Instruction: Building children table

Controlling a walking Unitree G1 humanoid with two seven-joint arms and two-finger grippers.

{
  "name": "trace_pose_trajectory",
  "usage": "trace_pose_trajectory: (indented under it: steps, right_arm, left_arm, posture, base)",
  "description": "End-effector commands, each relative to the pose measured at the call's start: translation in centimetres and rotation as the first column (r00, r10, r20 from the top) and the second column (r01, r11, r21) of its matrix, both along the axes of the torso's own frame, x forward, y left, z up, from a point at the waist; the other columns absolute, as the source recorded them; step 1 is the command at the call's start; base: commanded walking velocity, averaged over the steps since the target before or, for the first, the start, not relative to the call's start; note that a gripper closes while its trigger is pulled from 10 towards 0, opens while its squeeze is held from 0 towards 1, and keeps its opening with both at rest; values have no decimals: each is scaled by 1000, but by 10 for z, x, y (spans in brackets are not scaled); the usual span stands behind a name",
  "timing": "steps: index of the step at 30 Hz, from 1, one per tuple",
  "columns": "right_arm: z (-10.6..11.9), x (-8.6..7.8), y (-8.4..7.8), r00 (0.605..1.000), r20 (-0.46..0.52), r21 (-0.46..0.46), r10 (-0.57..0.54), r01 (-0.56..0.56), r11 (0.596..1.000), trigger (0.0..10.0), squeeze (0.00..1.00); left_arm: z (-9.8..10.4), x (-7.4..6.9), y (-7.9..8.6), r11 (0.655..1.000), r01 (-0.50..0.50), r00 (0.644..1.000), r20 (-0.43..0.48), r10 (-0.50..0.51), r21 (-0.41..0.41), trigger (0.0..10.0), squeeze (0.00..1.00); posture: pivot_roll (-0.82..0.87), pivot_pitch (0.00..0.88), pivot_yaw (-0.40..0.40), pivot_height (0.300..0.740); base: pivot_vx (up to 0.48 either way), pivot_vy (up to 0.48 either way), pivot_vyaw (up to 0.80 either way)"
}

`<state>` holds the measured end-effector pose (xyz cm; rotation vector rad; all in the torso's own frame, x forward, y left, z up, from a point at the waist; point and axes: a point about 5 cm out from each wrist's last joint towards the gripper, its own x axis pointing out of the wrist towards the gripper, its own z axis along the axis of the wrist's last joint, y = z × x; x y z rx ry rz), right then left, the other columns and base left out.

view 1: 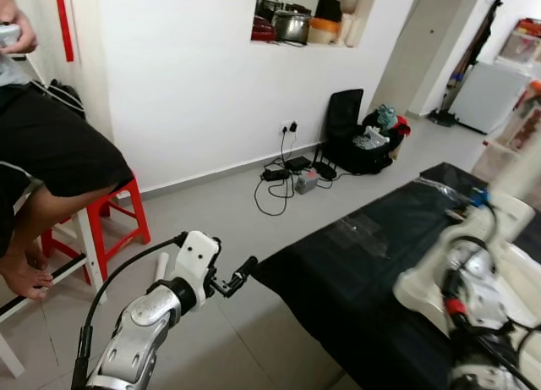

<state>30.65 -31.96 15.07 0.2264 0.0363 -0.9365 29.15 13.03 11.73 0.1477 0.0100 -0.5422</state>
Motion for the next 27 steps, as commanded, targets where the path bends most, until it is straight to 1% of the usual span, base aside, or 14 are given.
trace_pose_trajectory:
  steps: [1,4,5,6,11,13,14,15,16,17,18,20,24,27]
  right_arm:
    - [-52,-29,-15,969,-206,107,-135,159,981,10000,0]
    - [-50,-17,-1,983,-173,118,-61,82,990,10000,0]
    - [-44,-5,13,995,-101,140,22,-8,990,10000,831]
    - [-36,6,27,994,-29,147,102,-97,984,10000,1000]
    - [-11,33,64,910,156,130,385,-405,905,10000,1000]
    - [1,41,86,809,235,105,538,-572,814,10000,898]
    - [19,43,115,612,312,24,727,-770,638,10000,0]
    - [19,43,115,612,312,24,727,-770,638,10000,0]
    - [34,37,141,371,344,-85,863,-903,422,10000,0]
    - [34,37,141,371,344,-85,863,-903,422,10000,0]
    - [50,21,171,31,320,-218,947,-970,106,10000,0]
    - [50,21,171,31,320,-218,947,-970,106,10000,0]
    - [55,16,182,-112,272,-263,956,-964,-39,10000,0]
    - [51,23,183,-84,252,-263,964,-965,-16,10000,0]
  left_arm:
    - [-3,1,-5,1000,15,1000,-4,-15,18,10000,0]
    - [-3,1,-5,1000,14,1000,-3,-14,18,10000,0]
    - [-3,1,-5,1000,13,1000,-2,-13,18,10000,0]
    - [-3,1,-4,1000,12,1000,-2,-12,19,10000,0]
    - [-2,1,-4,1000,10,1000,-1,-10,19,10000,0]
    - [-2,1,-4,1000,10,1000,-1,-10,19,10000,0]
    - [-2,1,-4,1000,11,1000,-2,-11,18,10000,0]
    - [-2,1,-4,1000,11,1000,-2,-11,18,10000,0]
    - [-2,1,-4,1000,13,1000,-1,-13,16,10000,0]
    - [-2,1,-4,1000,13,1000,-1,-13,16,10000,0]
    - [-2,0,-5,1000,17,1000,1,-17,11,10000,0]
    - [-2,0,-5,1000,17,1000,1,-17,11,10000,0]
    - [-2,0,-6,1000,16,1000,2,-16,10,10000,0]
    - [-2,-1,-6,1000,13,1000,2,-13,11,10000,0]
  posture:
    - [86,0,-142,740]
    - [87,0,-143,740]
    - [91,0,-147,740]
    - [92,0,-147,740]
    - [95,0,-149,740]
    - [90,0,-146,740]
    - [93,0,-149,740]
    - [93,0,-149,740]
    - [94,0,-150,740]
    - [94,0,-150,740]
    - [98,0,-155,740]
    - [98,0,-155,740]
    - [103,0,-161,740]
    - [108,0,-165,740]
  base:
    - [0,0,0]
    - [0,0,0]
    - [0,0,0]
    - [0,0,0]
    - [0,0,0]
    - [0,0,0]
    - [0,0,0]
    - [0,0,0]
    - [0,0,0]
    - [0,0,0]
    - [0,0,0]
    - [0,0,0]
    - [0,0,0]
    - [0,0,0]
